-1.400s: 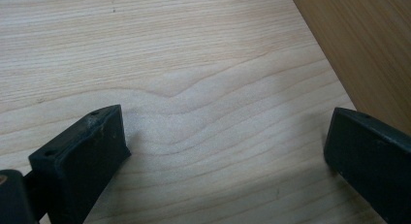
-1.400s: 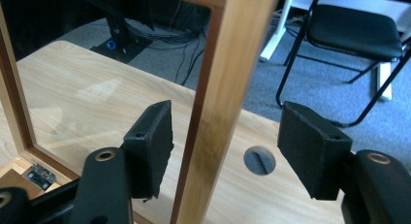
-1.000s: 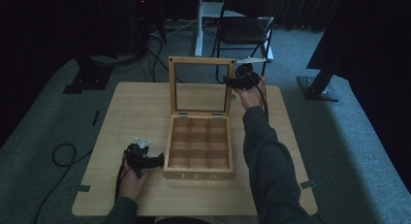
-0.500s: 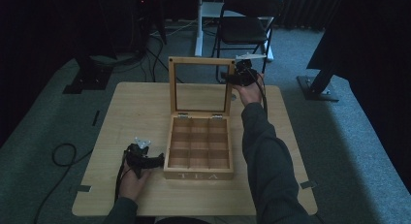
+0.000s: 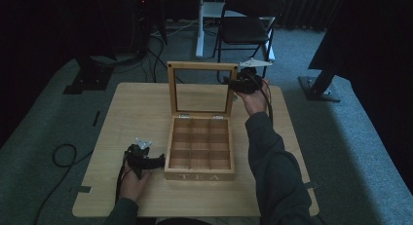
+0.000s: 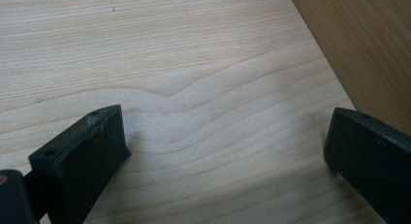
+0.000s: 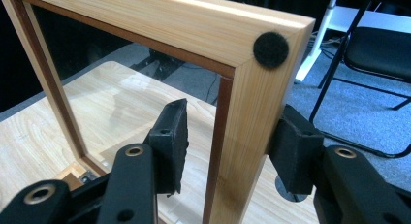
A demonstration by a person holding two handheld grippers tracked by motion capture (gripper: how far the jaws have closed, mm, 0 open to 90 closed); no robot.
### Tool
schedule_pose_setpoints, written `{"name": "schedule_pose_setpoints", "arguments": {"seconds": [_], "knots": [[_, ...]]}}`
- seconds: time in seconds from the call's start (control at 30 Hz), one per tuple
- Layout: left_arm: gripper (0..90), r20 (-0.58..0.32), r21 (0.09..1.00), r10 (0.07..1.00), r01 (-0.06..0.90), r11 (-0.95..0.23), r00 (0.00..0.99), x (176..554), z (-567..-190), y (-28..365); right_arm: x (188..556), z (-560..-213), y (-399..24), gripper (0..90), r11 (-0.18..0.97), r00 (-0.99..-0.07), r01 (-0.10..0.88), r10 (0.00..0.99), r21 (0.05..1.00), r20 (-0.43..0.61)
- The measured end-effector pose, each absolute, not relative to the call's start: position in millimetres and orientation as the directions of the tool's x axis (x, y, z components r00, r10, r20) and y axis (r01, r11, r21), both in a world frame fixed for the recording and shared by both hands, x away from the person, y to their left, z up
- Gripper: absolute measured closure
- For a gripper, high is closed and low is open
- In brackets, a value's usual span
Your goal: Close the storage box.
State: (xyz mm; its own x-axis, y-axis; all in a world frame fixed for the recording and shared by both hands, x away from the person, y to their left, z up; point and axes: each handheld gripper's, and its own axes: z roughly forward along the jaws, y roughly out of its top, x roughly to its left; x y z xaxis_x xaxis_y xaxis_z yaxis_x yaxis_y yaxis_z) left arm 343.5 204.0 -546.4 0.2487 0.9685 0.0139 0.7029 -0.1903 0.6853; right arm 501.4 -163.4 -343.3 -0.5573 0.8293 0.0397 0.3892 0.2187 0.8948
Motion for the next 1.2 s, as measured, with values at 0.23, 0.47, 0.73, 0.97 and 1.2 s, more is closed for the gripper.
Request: {"name": "schedule_pose_setpoints", "arguments": {"seconds": [0.23, 0.47, 0.73, 0.97, 1.2], "knots": [[1.6, 0.014, 0.685, 0.968, 0.703, -0.191, 0.249, 344, -546, 204, 482, -342, -165, 52.3, 0.205, -0.56, 0.374, 0.827, 0.904, 0.044], [1.6, 0.014, 0.685, 0.968, 0.703, -0.191, 0.249, 344, -546, 204, 470, -340, -165, 51.7, 0.218, -0.565, 0.374, 0.824, 0.901, 0.036], [1.6, 0.014, 0.685, 0.968, 0.703, -0.19, 0.249, 344, -546, 204, 457, -335, -163, 50.6, 0.237, -0.566, 0.395, 0.824, 0.887, 0.032], [1.6, 0.014, 0.685, 0.968, 0.703, -0.19, 0.249, 344, -546, 204, 447, -334, -166, 51.1, 0.22, -0.563, 0.406, 0.825, 0.887, 0.053], [1.6, 0.013, 0.684, 0.968, 0.704, -0.191, 0.25, 344, -546, 204, 438, -328, -168, 54.5, 0.232, -0.553, 0.4, 0.833, 0.887, 0.032]]}}
